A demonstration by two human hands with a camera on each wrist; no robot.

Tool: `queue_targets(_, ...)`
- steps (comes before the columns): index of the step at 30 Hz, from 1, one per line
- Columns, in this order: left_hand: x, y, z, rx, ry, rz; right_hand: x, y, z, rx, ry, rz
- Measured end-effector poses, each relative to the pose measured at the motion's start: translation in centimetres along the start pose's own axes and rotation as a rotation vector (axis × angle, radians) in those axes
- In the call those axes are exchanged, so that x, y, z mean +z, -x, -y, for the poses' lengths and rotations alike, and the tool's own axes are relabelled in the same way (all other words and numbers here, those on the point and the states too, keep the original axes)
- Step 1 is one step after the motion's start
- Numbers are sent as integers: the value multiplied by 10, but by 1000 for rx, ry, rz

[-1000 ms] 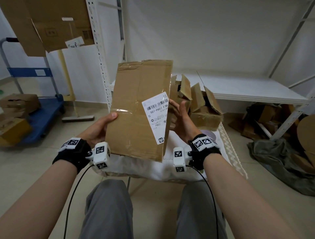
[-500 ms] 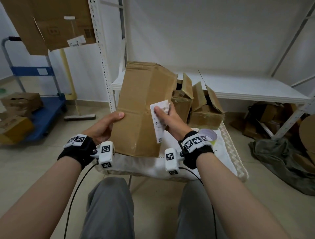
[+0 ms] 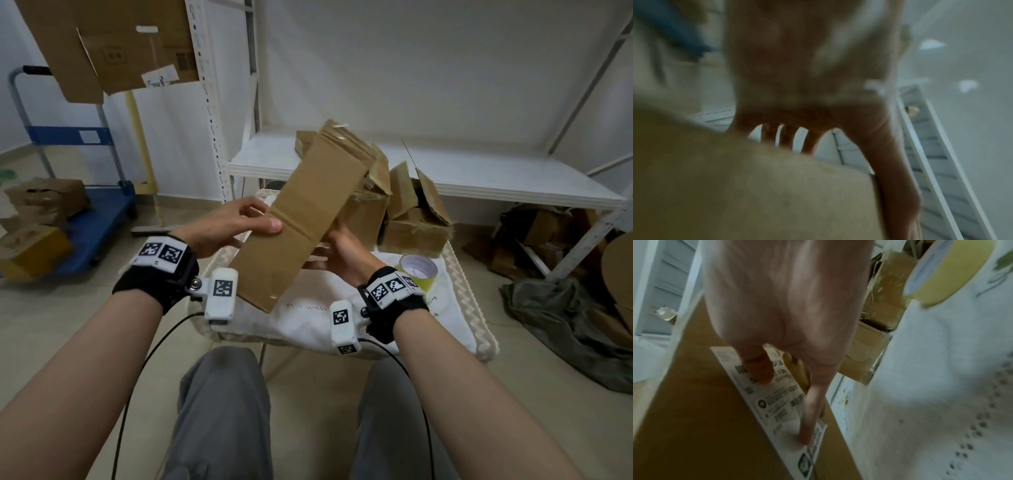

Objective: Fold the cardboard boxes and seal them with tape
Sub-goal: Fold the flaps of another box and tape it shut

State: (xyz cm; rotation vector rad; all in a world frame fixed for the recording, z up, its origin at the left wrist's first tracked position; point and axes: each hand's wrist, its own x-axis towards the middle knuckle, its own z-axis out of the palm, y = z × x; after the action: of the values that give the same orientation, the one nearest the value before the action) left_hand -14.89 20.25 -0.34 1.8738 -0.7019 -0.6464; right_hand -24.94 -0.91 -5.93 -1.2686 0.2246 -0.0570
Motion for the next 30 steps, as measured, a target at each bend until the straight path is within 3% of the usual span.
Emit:
queue_targets(7,12,-18,-29,13,-457,59,-13,24,-28,81,-65,61)
queue_targets(13,25,-39,-30,42,-665,152,-32,31,-38,231,-170,81)
queue_targets(18,34,-53,-18,43,-773,180,-55,34,-43,294,-253,-133)
queue_targets(24,43,-56,-7,64,-827,173,-106,41,-32,217,-539,-413)
queue_targets(30,64,-59,-3,-3,-1100,245,-117,35,-5,218,-173,-574)
